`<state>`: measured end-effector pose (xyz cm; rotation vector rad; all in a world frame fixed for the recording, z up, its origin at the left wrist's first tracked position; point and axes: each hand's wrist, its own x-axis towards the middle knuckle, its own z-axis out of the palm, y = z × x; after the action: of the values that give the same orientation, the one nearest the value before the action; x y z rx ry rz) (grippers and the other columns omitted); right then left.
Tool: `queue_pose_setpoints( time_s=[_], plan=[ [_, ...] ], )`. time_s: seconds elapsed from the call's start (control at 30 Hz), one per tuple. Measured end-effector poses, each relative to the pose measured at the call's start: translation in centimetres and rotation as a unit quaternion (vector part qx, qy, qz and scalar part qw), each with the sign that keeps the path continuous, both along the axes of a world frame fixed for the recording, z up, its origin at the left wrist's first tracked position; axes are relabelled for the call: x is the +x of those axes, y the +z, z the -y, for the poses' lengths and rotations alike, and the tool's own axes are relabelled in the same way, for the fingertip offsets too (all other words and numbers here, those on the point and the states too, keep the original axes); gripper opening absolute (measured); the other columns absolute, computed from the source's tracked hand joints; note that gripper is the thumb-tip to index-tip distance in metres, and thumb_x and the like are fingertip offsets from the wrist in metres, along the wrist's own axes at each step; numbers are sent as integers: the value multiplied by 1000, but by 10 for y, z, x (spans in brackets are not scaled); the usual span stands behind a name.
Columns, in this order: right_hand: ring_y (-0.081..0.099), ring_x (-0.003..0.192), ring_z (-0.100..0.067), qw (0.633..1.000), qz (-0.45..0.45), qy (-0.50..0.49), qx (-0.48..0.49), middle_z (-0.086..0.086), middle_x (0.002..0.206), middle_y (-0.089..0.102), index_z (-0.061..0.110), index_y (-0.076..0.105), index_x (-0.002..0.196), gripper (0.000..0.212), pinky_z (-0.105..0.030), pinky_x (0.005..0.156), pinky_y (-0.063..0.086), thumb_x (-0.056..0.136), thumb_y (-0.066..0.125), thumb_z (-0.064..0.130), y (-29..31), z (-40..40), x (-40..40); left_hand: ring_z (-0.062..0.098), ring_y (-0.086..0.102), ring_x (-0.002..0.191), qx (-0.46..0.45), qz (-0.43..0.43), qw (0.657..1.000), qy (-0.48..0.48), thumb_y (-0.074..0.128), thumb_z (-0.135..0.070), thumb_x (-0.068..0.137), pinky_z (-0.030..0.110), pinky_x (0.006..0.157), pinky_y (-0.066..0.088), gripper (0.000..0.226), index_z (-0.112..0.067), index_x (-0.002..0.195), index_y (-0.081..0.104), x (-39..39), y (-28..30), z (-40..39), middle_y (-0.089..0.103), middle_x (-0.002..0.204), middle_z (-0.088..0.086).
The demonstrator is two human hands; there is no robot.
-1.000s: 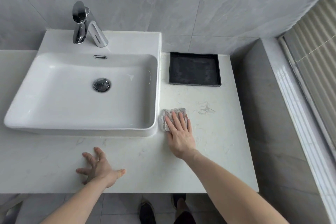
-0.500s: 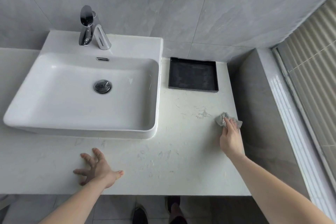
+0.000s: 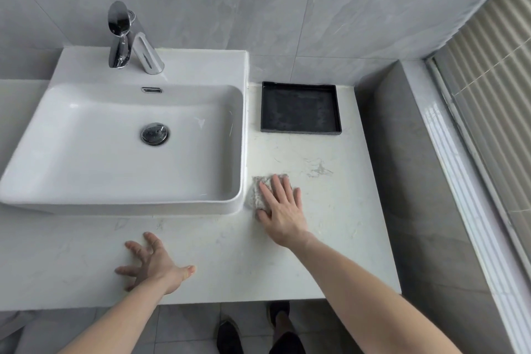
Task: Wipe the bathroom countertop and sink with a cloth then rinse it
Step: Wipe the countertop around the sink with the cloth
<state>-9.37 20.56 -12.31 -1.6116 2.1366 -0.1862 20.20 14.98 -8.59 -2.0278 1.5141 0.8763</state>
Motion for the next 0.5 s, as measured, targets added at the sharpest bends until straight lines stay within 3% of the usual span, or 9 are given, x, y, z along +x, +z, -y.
queue_pose_setpoints(
  time_s=[0.13,0.23,0.33,0.4,0.47,0.5],
  plan=[
    [-20,157,-20,999,-21,-17,-24,2,173,-11,32,1,165,68,-47,129,-6,105,30,44,-4,-35,-42,61,-12,144,0,-1,1000,-3,85,-58,66,68,115,14,144,-23,155,-23,0,-1,0,-38,158,12],
    [-17,158,-19,994,-33,-105,-23,-1,173,-8,24,5,165,65,-46,128,-6,106,25,39,-5,-67,-87,61,-12,143,2,-3,1000,-1,85,-57,67,68,115,15,143,-24,156,-22,-1,1,0,-38,158,11],
    [2,160,-27,979,-24,-199,-21,-11,172,12,11,21,163,62,-52,129,9,104,24,30,-2,-96,-132,62,-12,143,3,-3,1000,-2,86,-56,67,68,114,16,144,-24,155,-23,-2,2,0,-38,157,11],
    [20,157,-27,969,-4,-244,-40,-6,169,26,12,33,159,55,-51,123,29,105,29,21,6,-106,-148,62,-11,143,4,-3,1000,-3,86,-57,66,69,114,15,145,-22,155,-23,-2,3,0,-38,157,13],
    [47,142,-32,953,24,-292,-78,0,163,39,20,40,155,50,-42,107,46,106,36,13,18,-105,-148,60,-13,144,4,-3,1000,-5,86,-59,65,69,114,13,147,-21,155,-23,-1,3,1,-38,157,15],
    [55,132,-33,948,37,-300,-97,1,158,45,21,42,154,49,-35,99,47,106,38,10,24,-101,-141,59,-14,144,5,-4,1000,-5,86,-59,64,70,114,12,148,-20,155,-24,-1,3,1,-38,157,16]
  ],
)
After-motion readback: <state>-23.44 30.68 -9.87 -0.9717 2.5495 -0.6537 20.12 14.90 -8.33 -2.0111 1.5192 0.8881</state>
